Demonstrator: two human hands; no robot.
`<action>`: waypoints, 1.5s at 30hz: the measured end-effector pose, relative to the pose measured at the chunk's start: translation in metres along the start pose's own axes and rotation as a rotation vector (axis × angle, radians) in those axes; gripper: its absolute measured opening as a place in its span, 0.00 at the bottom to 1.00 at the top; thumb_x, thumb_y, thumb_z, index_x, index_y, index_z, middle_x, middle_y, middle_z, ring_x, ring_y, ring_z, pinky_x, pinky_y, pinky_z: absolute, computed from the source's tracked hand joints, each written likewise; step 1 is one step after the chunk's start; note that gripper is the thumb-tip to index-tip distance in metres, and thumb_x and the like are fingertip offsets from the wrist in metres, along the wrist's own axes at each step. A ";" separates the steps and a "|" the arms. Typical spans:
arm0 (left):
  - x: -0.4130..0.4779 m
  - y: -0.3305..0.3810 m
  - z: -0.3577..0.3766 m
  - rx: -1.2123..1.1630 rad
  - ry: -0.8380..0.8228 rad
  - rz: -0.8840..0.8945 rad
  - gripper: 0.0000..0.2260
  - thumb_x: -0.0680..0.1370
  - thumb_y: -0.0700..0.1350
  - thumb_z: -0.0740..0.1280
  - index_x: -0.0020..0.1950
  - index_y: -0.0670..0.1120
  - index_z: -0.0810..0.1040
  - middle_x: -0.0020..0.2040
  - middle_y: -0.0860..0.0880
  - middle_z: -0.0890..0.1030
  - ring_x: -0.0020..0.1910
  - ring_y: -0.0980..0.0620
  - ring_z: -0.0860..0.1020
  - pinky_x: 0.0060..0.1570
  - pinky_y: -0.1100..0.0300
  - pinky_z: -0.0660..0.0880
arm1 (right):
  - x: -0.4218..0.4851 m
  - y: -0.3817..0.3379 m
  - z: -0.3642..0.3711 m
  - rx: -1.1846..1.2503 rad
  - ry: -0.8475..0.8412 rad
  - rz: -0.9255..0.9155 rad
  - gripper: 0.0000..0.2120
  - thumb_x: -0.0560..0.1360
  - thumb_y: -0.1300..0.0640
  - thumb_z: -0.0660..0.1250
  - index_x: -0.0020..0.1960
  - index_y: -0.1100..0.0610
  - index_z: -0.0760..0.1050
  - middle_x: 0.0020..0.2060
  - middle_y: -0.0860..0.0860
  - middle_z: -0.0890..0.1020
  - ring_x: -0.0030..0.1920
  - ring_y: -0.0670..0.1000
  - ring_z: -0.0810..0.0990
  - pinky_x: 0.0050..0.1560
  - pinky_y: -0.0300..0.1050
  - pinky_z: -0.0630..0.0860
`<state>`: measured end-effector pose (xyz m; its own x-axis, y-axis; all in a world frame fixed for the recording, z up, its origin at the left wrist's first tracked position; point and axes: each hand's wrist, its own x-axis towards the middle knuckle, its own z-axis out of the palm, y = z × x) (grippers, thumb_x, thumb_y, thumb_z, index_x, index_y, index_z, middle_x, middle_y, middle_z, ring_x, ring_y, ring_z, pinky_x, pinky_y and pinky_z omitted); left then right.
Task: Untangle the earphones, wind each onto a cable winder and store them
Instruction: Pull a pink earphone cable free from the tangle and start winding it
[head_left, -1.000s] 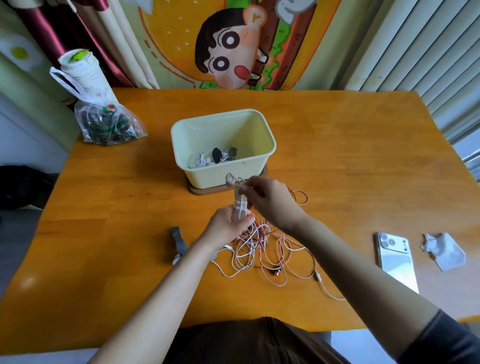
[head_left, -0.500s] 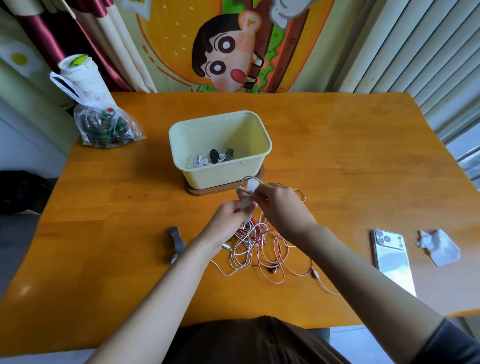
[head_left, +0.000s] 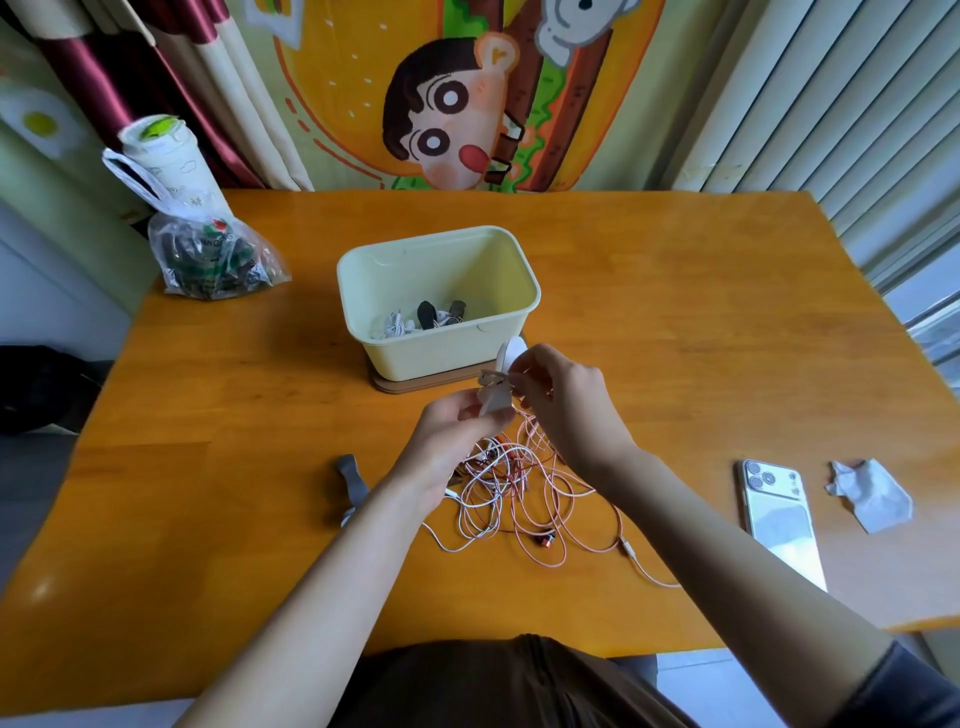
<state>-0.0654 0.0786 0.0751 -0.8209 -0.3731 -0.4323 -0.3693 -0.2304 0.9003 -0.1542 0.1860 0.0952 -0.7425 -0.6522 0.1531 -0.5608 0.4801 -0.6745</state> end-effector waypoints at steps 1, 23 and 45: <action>0.000 0.000 0.000 -0.044 -0.004 -0.005 0.07 0.76 0.41 0.70 0.53 0.48 0.81 0.42 0.55 0.81 0.37 0.62 0.75 0.41 0.64 0.67 | 0.000 0.000 0.000 0.006 0.010 -0.005 0.03 0.77 0.61 0.65 0.50 0.60 0.76 0.40 0.52 0.81 0.37 0.52 0.78 0.39 0.46 0.76; 0.002 0.014 0.002 -0.252 0.095 -0.017 0.06 0.79 0.51 0.63 0.50 0.52 0.78 0.47 0.49 0.83 0.48 0.53 0.79 0.54 0.54 0.70 | -0.004 -0.012 0.001 0.201 0.037 0.021 0.05 0.75 0.59 0.69 0.47 0.58 0.75 0.36 0.46 0.79 0.34 0.39 0.78 0.36 0.29 0.73; -0.005 0.012 -0.002 -0.238 0.076 0.095 0.09 0.83 0.42 0.58 0.51 0.50 0.77 0.48 0.47 0.78 0.42 0.51 0.77 0.41 0.56 0.75 | -0.005 -0.015 0.002 0.176 -0.027 0.071 0.05 0.78 0.60 0.64 0.50 0.60 0.78 0.32 0.47 0.79 0.29 0.41 0.77 0.34 0.28 0.72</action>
<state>-0.0649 0.0762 0.0880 -0.8085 -0.4676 -0.3573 -0.1723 -0.3923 0.9036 -0.1414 0.1803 0.1030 -0.7662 -0.6372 0.0829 -0.4329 0.4165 -0.7994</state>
